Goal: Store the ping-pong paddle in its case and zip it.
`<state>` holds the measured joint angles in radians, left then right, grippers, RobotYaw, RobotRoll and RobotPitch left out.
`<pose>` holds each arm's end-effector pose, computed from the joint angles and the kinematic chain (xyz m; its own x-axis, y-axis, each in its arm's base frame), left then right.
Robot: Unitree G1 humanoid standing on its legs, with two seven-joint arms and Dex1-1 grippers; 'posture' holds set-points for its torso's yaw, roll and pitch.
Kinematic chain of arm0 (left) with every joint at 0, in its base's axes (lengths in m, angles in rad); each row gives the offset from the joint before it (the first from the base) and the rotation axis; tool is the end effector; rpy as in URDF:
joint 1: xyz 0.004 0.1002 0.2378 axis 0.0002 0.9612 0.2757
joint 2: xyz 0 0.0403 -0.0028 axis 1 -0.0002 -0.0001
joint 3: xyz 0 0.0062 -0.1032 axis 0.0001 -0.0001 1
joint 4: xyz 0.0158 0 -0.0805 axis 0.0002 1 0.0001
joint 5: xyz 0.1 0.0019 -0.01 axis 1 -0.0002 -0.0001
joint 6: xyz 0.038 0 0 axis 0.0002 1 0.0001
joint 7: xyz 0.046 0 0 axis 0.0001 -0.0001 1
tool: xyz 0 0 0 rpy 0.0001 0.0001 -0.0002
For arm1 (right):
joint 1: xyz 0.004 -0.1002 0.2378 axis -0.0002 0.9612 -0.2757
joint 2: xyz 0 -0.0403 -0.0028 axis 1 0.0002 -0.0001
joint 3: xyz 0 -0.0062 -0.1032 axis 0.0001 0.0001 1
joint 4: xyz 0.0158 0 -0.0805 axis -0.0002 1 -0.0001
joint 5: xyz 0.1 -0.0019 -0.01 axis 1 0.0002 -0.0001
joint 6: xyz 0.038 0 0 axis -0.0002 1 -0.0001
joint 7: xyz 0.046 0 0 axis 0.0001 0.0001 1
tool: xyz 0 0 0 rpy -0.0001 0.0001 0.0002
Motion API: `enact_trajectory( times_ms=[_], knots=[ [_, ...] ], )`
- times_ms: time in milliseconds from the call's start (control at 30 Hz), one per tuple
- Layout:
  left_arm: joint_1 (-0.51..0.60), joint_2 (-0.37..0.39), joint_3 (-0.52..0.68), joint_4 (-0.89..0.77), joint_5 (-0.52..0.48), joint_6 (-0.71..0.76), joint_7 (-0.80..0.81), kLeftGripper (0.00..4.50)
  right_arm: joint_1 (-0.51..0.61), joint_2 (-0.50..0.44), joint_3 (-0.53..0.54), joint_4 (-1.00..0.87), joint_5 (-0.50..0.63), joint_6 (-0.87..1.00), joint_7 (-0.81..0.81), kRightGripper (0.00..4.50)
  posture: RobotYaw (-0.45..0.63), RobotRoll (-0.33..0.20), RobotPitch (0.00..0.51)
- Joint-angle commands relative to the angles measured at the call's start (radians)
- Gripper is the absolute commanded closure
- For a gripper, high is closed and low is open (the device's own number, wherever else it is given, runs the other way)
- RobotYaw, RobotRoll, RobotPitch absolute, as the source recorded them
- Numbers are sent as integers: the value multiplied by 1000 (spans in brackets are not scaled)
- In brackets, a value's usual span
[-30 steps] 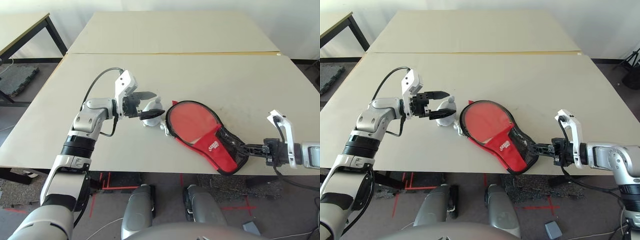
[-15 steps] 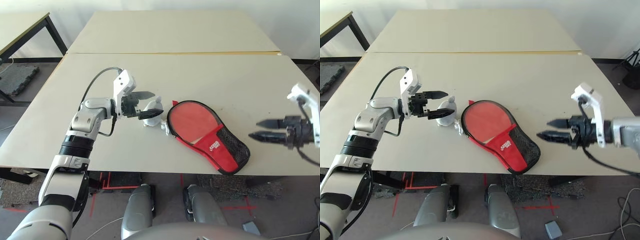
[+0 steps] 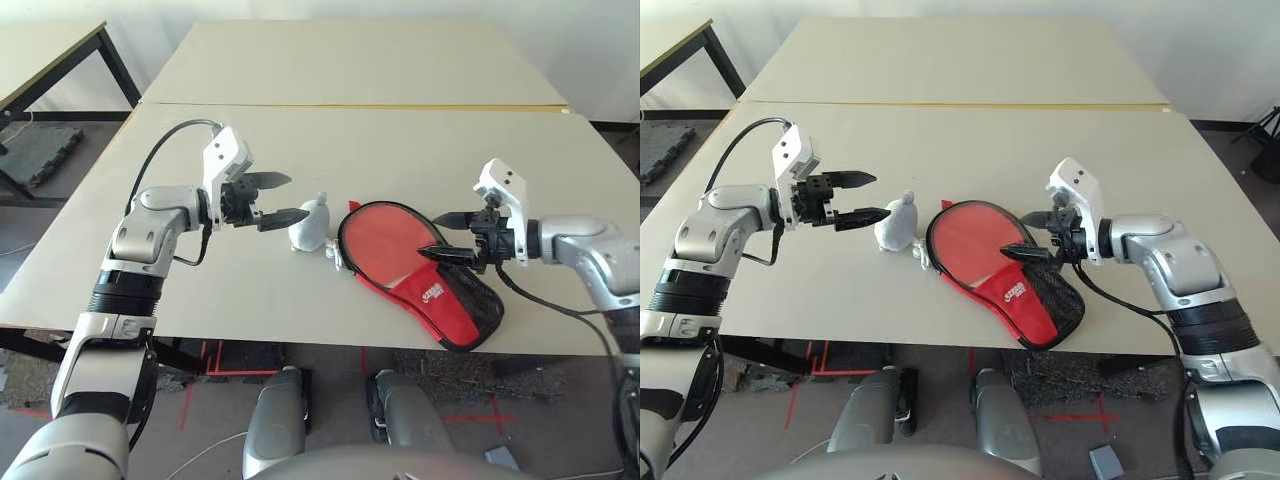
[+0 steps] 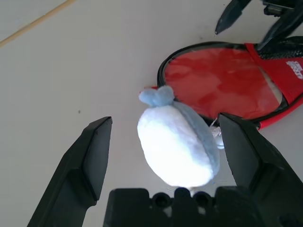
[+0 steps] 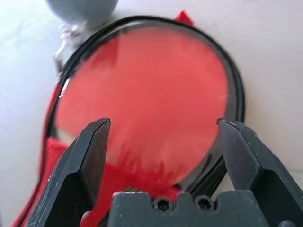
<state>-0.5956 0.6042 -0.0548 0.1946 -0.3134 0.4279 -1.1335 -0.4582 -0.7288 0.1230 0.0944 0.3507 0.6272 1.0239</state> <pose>0.2983 0.2330 0.1697 0.4375 -0.8574 -0.2708 0.8985 0.4284 0.0953 0.2741 -0.2501 0.1453 0.4697 0.7379 -0.4847 -0.8312 0.5546 0.0387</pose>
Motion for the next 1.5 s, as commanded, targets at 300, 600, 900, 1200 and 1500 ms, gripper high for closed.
enact_trajectory(
  times_ms=[300,600,900,1200,1500],
  knots=[
    [44,-30,-46,-61,-12,41,-18,0,50,16,64,27,-74,-33,25,23,72,0,96],
    [40,-48,-88,1,41,-4,-3,0,57,27,70,25,-82,-31,24,23,71,0,95],
    [8,-73,-141,120,141,-77,52,0,63,34,69,10,-82,-24,21,23,65,0,96],
    [-39,-116,-154,216,219,-89,149,2535,73,42,71,3,-91,-22,18,0,64,0,100],
    [-159,-173,-127,416,329,-222,376,4257,96,49,83,-1,-105,-25,16,0,54,0,100]
  ],
)
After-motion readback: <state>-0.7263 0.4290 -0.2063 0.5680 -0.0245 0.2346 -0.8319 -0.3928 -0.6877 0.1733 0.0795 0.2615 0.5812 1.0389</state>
